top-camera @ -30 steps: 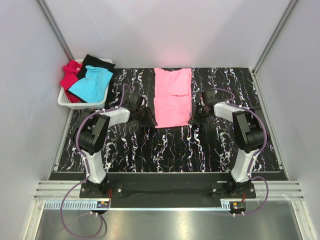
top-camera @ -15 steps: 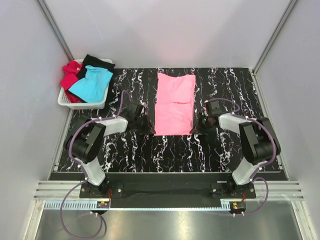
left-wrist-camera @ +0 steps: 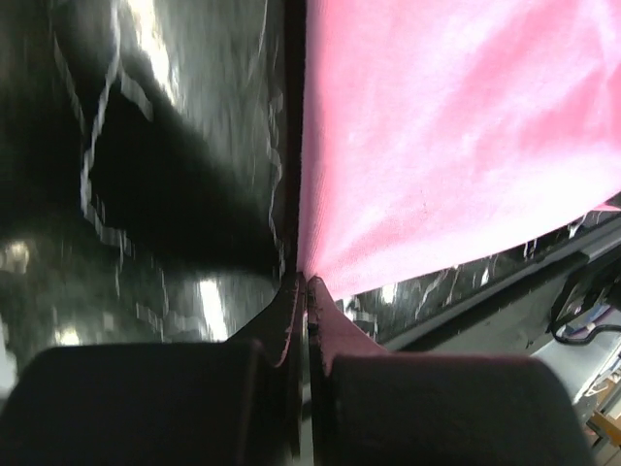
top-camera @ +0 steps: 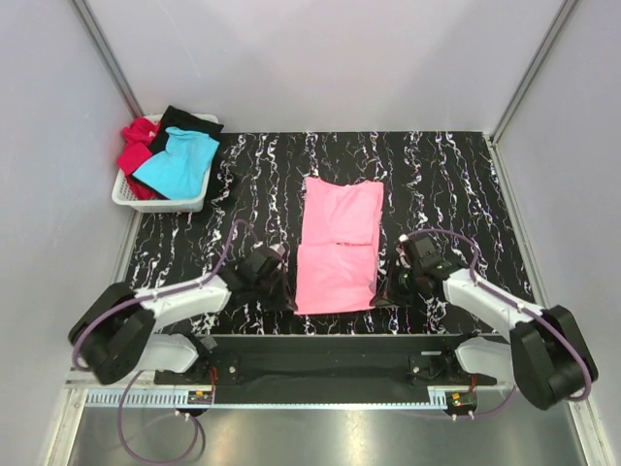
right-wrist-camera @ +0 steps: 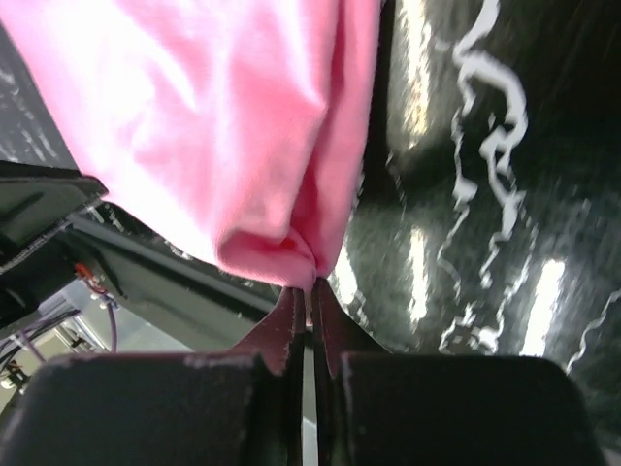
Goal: Fold and stack the t-shirts
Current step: Fold the tshirt
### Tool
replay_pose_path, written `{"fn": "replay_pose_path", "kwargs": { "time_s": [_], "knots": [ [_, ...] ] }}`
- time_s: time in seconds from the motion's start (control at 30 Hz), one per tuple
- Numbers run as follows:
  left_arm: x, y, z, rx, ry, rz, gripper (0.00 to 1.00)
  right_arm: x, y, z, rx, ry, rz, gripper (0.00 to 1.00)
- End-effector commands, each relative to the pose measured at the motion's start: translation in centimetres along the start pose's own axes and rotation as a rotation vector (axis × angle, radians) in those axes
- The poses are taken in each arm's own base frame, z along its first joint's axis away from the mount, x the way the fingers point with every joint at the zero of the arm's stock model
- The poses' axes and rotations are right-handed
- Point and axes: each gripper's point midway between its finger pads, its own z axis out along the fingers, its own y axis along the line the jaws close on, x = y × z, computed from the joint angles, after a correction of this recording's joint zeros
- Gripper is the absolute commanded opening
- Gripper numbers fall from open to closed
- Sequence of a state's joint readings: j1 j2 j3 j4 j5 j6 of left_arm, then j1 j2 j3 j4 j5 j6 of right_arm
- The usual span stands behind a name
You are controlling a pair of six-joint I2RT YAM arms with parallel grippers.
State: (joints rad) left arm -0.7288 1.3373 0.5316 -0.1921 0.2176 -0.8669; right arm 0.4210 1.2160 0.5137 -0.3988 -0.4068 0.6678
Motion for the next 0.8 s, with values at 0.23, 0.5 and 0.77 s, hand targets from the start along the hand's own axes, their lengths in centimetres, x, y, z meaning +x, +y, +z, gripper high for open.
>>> {"fn": "replay_pose_path", "kwargs": {
  "time_s": [0.23,0.5,0.77],
  "knots": [
    [0.0,-3.3,-6.3,0.023,-0.161,-0.051,0.00,0.0,3.5,-6.4,-0.040,-0.124,0.040,0.00],
    [-5.1,-7.1,-9.3,0.007,-0.272,0.005,0.00,-3.9,6.0,-9.4,-0.004,-0.261,0.018,0.00],
    [-11.7,-10.3,-11.5,0.065,-0.365,-0.003,0.00,-8.7,7.6,-11.1,0.044,-0.427,-0.006,0.00]
  ]
}}
